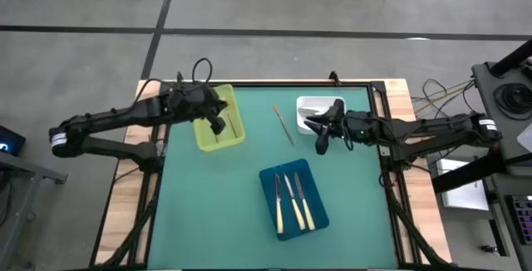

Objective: Sort silverware by color (type)
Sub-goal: Put the gold knife into the yellow bin

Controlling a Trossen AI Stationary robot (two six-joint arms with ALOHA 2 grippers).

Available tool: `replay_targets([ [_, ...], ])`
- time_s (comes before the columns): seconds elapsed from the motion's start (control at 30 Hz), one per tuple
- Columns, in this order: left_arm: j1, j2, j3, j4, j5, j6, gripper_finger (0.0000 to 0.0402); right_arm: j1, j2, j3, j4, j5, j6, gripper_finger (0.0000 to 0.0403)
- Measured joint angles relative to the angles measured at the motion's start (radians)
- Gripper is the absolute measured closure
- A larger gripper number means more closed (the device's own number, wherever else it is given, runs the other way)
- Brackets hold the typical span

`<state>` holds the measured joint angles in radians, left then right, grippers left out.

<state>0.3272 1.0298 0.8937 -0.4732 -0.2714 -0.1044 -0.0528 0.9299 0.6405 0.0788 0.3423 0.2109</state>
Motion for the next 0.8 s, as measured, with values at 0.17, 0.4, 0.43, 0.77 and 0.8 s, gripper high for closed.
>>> replay_targets([
  [0.17,-0.051,0.0,-0.028,0.158,0.008,0.089,0.0395,-0.001,0.103,0.167,-0.106,0.001,0.038,0.0328],
  [0.4,-0.08,-0.051,-0.152,0.458,0.144,0.179,0.0401,-0.012,0.29,0.475,-0.457,0.001,0.109,0.0346],
  [0.43,-0.08,-0.058,-0.177,0.518,0.15,0.188,0.0401,-0.014,0.319,0.521,-0.5,0.001,0.118,0.0349],
  [0.77,-0.077,-0.131,-0.377,0.962,0.116,0.317,0.0401,-0.073,0.599,0.917,-0.853,-0.001,0.19,0.0364],
  [0.8,-0.077,-0.134,-0.38,0.977,0.093,0.329,0.0401,-0.079,0.625,0.948,-0.873,-0.001,0.19,0.0365],
])
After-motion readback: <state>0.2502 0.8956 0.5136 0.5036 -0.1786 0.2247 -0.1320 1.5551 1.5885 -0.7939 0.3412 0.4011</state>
